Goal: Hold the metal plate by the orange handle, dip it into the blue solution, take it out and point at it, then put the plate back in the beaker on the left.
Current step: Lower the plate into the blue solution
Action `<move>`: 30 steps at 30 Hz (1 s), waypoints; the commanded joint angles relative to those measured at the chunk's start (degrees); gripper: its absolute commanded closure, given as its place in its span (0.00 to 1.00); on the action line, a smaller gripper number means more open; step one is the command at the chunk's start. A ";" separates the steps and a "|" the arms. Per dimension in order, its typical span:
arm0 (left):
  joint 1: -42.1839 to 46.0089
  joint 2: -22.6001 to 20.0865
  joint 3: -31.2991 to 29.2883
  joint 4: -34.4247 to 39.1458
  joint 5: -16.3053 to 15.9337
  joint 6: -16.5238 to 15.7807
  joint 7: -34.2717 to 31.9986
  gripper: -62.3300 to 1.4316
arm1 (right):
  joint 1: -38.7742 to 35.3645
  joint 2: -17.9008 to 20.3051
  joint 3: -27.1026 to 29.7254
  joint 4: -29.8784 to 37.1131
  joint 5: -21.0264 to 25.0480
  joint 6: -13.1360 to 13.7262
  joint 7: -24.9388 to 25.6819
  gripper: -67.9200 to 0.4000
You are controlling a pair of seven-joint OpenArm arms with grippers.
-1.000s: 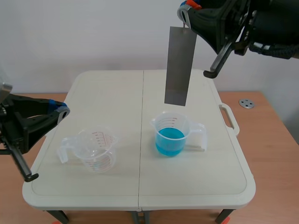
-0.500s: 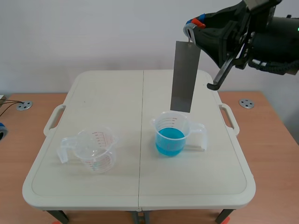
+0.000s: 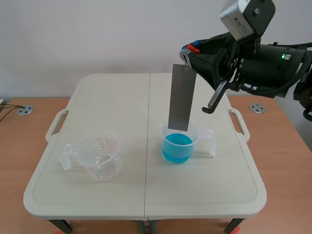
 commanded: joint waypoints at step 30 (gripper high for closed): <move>0.09 0.42 -0.24 0.83 0.57 0.13 -0.33 0.90 | 2.25 -6.01 -0.83 -17.29 -11.65 -1.03 11.67 0.98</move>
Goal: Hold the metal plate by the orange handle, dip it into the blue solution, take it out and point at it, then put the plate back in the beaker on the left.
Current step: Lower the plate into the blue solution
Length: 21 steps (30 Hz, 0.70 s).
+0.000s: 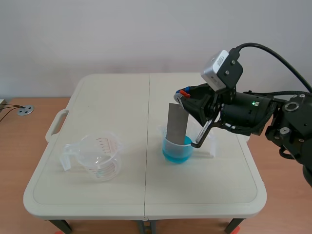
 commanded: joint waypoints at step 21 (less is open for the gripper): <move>0.11 -0.31 -0.26 0.83 -0.59 0.26 -0.52 0.90 | 1.95 0.13 0.20 -3.45 -2.69 0.04 2.89 0.98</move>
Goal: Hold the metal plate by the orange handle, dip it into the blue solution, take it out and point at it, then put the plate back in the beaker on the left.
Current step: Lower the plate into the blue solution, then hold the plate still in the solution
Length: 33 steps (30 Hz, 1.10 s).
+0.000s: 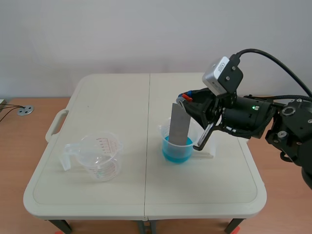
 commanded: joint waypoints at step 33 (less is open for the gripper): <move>0.13 -0.33 -0.26 0.83 -0.59 0.26 -0.57 0.90 | 1.01 -0.98 0.17 0.15 -0.90 0.20 0.22 0.98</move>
